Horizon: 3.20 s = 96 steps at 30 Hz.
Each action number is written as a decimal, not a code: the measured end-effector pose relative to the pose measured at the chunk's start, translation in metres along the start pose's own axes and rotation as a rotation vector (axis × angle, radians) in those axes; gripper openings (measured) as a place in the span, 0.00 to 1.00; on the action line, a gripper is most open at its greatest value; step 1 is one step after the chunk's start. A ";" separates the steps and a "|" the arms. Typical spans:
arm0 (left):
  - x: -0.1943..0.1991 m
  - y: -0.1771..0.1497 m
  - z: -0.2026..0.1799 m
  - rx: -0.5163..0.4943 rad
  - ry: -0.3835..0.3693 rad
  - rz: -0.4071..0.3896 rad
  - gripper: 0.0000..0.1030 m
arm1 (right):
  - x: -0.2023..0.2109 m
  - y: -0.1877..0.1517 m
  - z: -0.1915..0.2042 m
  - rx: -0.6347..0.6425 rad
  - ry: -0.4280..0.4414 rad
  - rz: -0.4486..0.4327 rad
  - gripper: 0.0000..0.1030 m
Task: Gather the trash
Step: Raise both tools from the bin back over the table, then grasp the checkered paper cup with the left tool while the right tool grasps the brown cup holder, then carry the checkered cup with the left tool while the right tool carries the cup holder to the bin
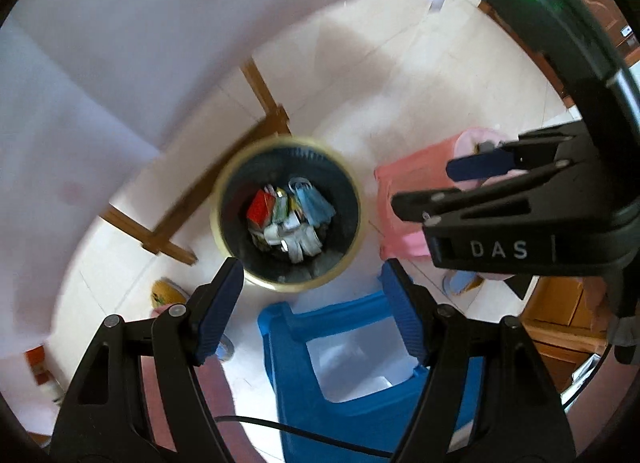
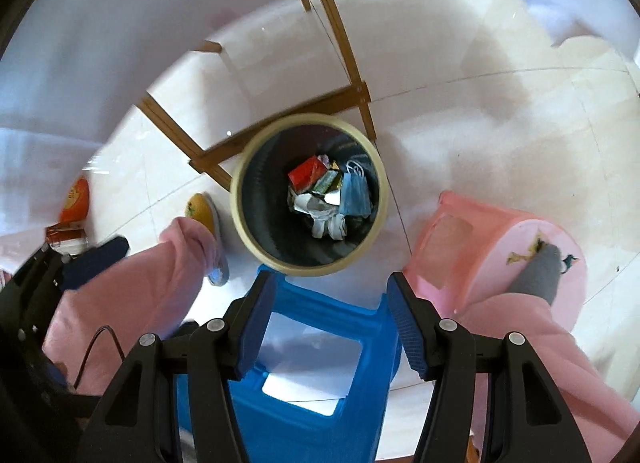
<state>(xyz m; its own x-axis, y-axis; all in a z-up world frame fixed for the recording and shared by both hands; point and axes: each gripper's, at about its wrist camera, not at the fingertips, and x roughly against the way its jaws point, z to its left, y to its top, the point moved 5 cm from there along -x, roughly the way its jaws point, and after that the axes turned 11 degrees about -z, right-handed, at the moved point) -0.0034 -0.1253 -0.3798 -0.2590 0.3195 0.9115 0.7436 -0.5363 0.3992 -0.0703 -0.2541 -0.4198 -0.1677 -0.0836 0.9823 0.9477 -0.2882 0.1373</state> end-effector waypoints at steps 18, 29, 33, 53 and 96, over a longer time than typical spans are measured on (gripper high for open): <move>0.205 0.096 0.042 0.052 0.141 -0.311 0.67 | 0.234 0.063 0.082 0.152 0.189 -0.337 0.57; 0.294 0.148 0.106 0.152 0.209 -0.435 0.67 | 0.322 0.138 0.147 0.246 0.236 -0.499 0.57; 0.324 0.170 0.138 0.190 0.246 -0.484 0.67 | 0.335 0.169 0.167 0.279 0.231 -0.528 0.57; 0.315 0.243 0.360 0.487 0.290 -0.450 0.67 | 0.301 0.397 0.304 0.285 0.222 -0.564 0.58; 0.123 0.298 0.520 0.932 0.095 -0.489 0.44 | 0.080 0.502 0.339 0.101 0.173 -0.395 0.11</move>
<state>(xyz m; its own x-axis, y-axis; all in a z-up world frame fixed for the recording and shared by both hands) 0.5066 0.1605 -0.2003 -0.6752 0.2550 0.6922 0.7145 0.4593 0.5278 0.4843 -0.0820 -0.2294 -0.5574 -0.1463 0.8173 0.8220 -0.2361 0.5183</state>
